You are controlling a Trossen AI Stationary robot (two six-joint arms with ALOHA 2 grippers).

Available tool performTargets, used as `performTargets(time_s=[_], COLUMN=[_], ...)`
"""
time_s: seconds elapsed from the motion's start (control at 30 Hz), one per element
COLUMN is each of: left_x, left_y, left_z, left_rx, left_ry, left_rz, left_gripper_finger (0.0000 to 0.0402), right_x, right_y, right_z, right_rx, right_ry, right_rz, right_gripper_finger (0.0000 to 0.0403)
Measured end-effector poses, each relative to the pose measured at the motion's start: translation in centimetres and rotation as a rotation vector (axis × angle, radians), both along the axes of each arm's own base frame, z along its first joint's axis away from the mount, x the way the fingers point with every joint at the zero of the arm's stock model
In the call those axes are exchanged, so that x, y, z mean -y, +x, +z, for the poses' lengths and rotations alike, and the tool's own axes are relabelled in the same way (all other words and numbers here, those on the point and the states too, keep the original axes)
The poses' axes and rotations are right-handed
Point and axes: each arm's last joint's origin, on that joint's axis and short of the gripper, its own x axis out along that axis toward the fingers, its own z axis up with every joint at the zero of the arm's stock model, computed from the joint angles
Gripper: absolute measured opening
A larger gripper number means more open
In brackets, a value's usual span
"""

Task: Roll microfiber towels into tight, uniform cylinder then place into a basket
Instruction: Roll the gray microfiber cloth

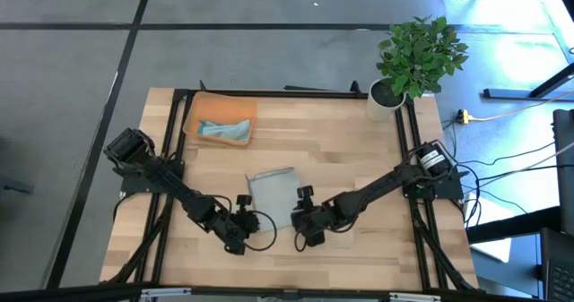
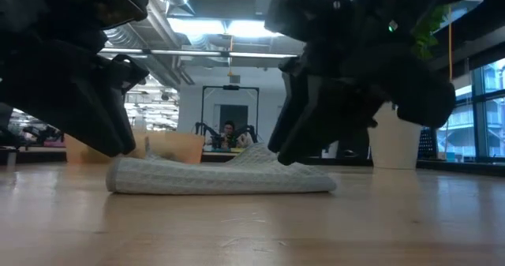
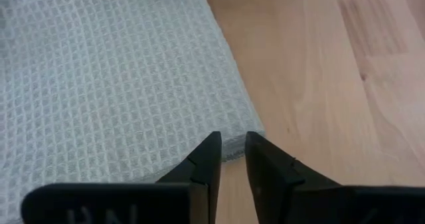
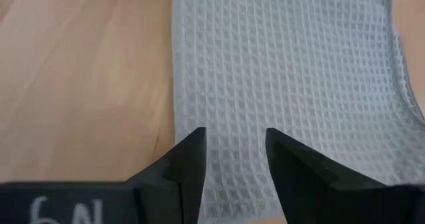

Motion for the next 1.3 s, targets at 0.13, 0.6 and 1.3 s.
performTargets(time_s=[0.13, 0.6, 1.3], left_x=[0.1, 1.2, 0.4], left_y=[0.0, 2.1, 0.9], left_z=[0.0, 3.2, 1.2], left_rx=[0.000, 0.101, 0.038], left_ry=[-0.002, -0.060, -0.028], left_rz=[-0.003, 0.015, 0.012], left_gripper_finger=[0.0057, 0.0093, 0.0110], right_x=[-0.4, -0.7, -0.7], right_y=[0.0, -0.1, -0.2], right_z=[0.6, 1.0, 1.0], right_rx=[-0.036, -0.048, -0.060], right_ry=[-0.018, -0.020, -0.025], right_rz=[0.010, 0.013, 0.013], right_gripper_finger=[0.0157, 0.0157, 0.0157])
